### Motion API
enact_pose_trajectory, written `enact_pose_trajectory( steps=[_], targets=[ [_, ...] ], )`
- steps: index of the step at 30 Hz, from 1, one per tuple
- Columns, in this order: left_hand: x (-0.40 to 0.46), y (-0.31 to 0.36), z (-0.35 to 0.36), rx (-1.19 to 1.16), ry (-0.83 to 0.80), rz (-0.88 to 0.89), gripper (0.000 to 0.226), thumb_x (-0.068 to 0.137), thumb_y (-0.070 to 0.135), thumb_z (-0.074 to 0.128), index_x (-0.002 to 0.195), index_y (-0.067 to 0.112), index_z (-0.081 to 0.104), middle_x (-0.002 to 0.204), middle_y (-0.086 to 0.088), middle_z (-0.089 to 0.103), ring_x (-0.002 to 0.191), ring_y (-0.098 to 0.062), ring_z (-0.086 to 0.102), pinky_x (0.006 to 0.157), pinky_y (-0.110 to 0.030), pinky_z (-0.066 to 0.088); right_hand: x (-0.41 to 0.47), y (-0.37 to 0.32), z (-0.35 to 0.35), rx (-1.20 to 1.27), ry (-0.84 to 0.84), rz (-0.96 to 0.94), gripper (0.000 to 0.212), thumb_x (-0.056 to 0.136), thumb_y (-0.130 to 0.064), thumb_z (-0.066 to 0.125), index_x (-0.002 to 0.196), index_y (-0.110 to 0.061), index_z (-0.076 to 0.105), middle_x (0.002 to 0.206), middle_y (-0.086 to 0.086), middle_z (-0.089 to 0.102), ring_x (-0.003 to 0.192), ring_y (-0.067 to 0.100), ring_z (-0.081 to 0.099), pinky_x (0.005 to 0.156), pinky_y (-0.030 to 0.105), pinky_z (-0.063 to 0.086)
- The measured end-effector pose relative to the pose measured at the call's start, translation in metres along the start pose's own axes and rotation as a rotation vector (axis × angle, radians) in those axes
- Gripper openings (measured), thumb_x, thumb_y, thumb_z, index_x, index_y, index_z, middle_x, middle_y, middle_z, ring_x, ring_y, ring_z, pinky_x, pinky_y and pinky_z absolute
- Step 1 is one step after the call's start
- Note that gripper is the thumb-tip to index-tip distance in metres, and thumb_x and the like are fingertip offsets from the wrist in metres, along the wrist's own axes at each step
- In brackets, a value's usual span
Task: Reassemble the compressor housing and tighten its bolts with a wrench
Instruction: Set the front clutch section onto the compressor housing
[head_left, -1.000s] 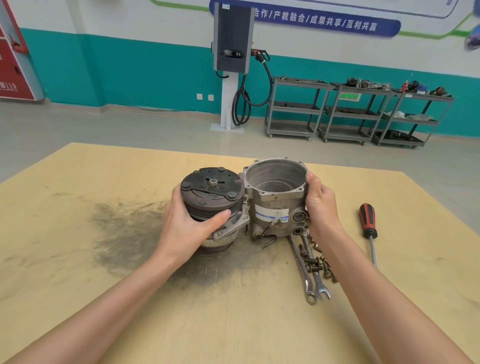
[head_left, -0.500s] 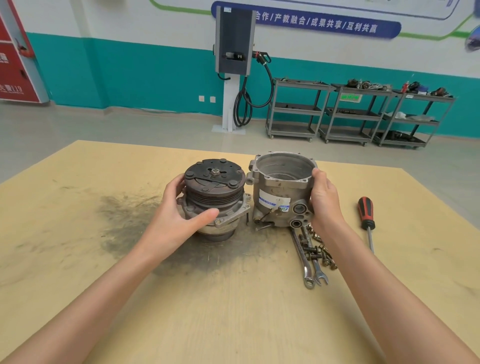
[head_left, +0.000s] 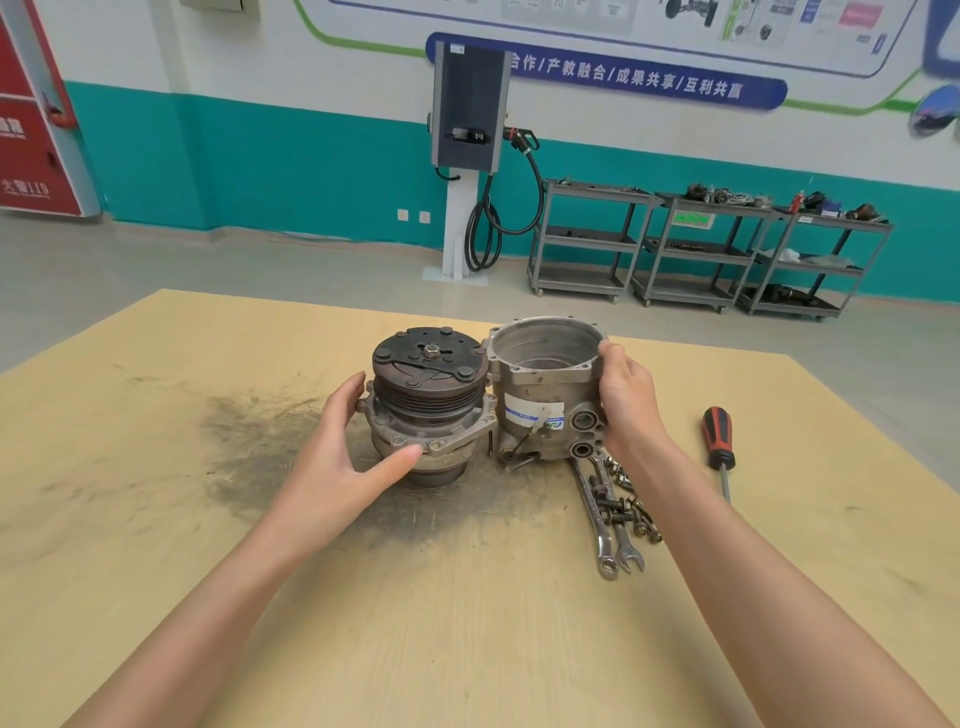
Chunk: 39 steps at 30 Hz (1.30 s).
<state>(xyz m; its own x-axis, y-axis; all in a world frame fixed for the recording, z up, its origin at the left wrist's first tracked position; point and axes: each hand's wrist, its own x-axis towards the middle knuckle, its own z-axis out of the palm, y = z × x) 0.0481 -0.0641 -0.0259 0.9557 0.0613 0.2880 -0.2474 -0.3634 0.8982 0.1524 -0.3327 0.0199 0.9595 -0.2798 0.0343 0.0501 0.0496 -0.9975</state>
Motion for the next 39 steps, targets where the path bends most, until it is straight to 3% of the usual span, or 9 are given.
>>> enact_pose_trajectory(
  steps=[6, 10, 14, 22, 26, 28, 30, 35, 39],
  targets=[
    [-0.006, -0.009, 0.002, -0.050, 0.046, 0.024, 0.093, 0.071, 0.054, 0.071, 0.150, 0.041, 0.023, 0.138, 0.043, 0.029, 0.134, 0.020, 0.026, 0.114, -0.027, 0.024, 0.002, 0.000, 0.003, -0.026, 0.006, -0.028, 0.030, 0.098, -0.036, 0.043, 0.086, -0.016, 0.062, 0.083, 0.007, 0.070, 0.079, 0.024, 0.066, 0.073, 0.042, 0.057],
    [-0.006, -0.007, 0.004, -0.029, 0.055, 0.032, 0.094, 0.070, 0.055, 0.069, 0.150, 0.041, 0.022, 0.136, 0.046, 0.027, 0.136, 0.017, 0.026, 0.114, -0.027, 0.024, 0.004, 0.006, 0.000, -0.012, -0.014, -0.024, 0.029, 0.097, -0.040, 0.044, 0.090, -0.020, 0.064, 0.080, -0.001, 0.071, 0.074, 0.016, 0.067, 0.060, 0.031, 0.056],
    [-0.008, -0.006, 0.005, 0.010, 0.065, 0.037, 0.099, 0.068, 0.059, 0.067, 0.152, 0.037, 0.020, 0.149, 0.032, 0.027, 0.141, 0.008, 0.025, 0.119, -0.035, 0.024, 0.006, 0.008, -0.001, -0.027, -0.022, -0.018, 0.028, 0.097, -0.042, 0.044, 0.090, -0.023, 0.064, 0.080, -0.005, 0.071, 0.078, 0.014, 0.066, 0.067, 0.032, 0.054],
    [-0.008, -0.004, 0.008, 0.054, 0.078, 0.030, 0.104, 0.065, 0.064, 0.066, 0.154, 0.033, 0.020, 0.152, 0.025, 0.028, 0.143, 0.002, 0.027, 0.120, -0.041, 0.025, 0.008, 0.004, -0.009, -0.029, -0.083, -0.035, 0.025, 0.096, -0.029, 0.045, 0.088, -0.013, 0.062, 0.056, -0.011, 0.065, 0.050, 0.001, 0.061, 0.046, 0.020, 0.047],
    [-0.010, -0.003, 0.008, 0.075, 0.082, 0.028, 0.103, 0.066, 0.062, 0.066, 0.153, 0.033, 0.020, 0.153, 0.023, 0.029, 0.143, 0.001, 0.027, 0.120, -0.040, 0.026, 0.009, -0.010, -0.013, -0.136, -0.122, -0.038, 0.016, 0.091, -0.021, 0.048, 0.082, -0.012, 0.057, 0.073, 0.002, 0.059, 0.072, 0.018, 0.055, 0.060, 0.031, 0.047],
    [-0.010, -0.003, 0.008, 0.077, 0.083, 0.023, 0.102, 0.065, 0.063, 0.066, 0.153, 0.034, 0.021, 0.152, 0.022, 0.030, 0.142, 0.001, 0.028, 0.120, -0.040, 0.027, 0.012, -0.018, -0.012, -0.223, -0.118, -0.050, 0.023, 0.089, -0.020, 0.049, 0.102, -0.007, 0.061, 0.089, 0.009, 0.064, 0.085, 0.026, 0.061, 0.067, 0.037, 0.049],
    [-0.011, -0.003, 0.007, 0.074, 0.082, 0.018, 0.103, 0.065, 0.063, 0.066, 0.153, 0.034, 0.021, 0.152, 0.022, 0.030, 0.142, 0.002, 0.028, 0.120, -0.040, 0.027, 0.017, -0.025, -0.010, -0.274, -0.098, -0.039, 0.045, 0.089, -0.021, 0.050, 0.132, -0.007, 0.049, 0.105, 0.014, 0.065, 0.096, 0.031, 0.064, 0.068, 0.040, 0.051],
    [-0.010, -0.002, 0.007, 0.060, 0.071, 0.010, 0.105, 0.064, 0.062, 0.068, 0.153, 0.034, 0.020, 0.155, 0.021, 0.029, 0.142, 0.003, 0.027, 0.120, -0.039, 0.026, 0.030, -0.036, -0.011, -0.403, -0.095, -0.029, 0.043, 0.093, -0.016, 0.049, 0.135, -0.005, 0.048, 0.111, 0.012, 0.063, 0.093, 0.029, 0.065, 0.072, 0.045, 0.056],
    [-0.010, -0.002, 0.007, 0.047, 0.072, 0.005, 0.103, 0.066, 0.059, 0.070, 0.153, 0.035, 0.019, 0.154, 0.023, 0.029, 0.142, 0.005, 0.027, 0.120, -0.037, 0.026, 0.035, -0.035, -0.030, -0.247, -0.144, 0.048, 0.031, 0.097, -0.005, 0.043, 0.125, -0.002, 0.055, 0.095, 0.008, 0.062, 0.076, 0.019, 0.060, 0.059, 0.030, 0.056]
  ],
)
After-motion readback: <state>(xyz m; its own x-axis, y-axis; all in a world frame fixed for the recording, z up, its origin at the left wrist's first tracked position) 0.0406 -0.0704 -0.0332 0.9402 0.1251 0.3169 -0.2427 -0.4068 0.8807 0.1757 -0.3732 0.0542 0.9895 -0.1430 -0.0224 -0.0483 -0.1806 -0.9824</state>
